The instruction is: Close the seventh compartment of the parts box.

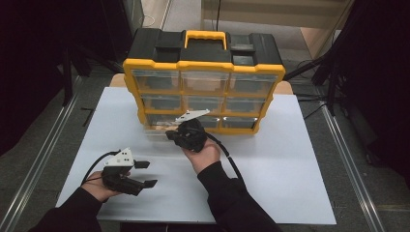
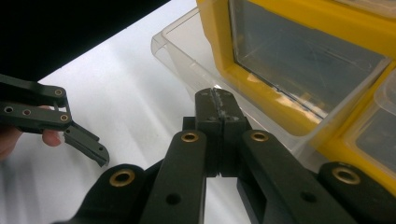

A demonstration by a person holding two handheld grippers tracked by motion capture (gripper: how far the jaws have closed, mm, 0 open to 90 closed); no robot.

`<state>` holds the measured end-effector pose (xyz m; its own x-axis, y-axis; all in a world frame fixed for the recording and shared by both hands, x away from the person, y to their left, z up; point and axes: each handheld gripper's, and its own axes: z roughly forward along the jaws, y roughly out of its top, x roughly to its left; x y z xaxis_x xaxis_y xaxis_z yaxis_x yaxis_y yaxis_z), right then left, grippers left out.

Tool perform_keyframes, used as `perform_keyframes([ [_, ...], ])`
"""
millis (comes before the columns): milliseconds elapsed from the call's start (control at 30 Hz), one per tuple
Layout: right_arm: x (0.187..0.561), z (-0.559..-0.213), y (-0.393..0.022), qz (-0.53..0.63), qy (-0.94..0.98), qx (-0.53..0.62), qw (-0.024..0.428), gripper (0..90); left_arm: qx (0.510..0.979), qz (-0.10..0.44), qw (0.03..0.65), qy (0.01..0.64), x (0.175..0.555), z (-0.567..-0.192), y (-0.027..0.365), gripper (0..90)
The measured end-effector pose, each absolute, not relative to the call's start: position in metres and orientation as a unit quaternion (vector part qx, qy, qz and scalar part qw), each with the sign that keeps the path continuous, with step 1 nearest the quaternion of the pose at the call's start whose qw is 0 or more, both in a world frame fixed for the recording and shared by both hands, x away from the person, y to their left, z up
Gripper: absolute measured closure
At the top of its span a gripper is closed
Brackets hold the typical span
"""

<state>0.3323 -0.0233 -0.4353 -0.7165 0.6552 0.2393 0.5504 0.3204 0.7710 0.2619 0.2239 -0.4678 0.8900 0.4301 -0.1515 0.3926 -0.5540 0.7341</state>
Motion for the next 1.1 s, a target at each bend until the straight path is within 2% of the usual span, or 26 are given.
perform_keyframes([
  [1100, 0.345, -0.436, -0.022, 0.446, 0.8, 0.395, 0.072, 90.0, 0.883, 0.023, 0.407, 0.233, 0.261, -0.467, 0.222, 27.6],
])
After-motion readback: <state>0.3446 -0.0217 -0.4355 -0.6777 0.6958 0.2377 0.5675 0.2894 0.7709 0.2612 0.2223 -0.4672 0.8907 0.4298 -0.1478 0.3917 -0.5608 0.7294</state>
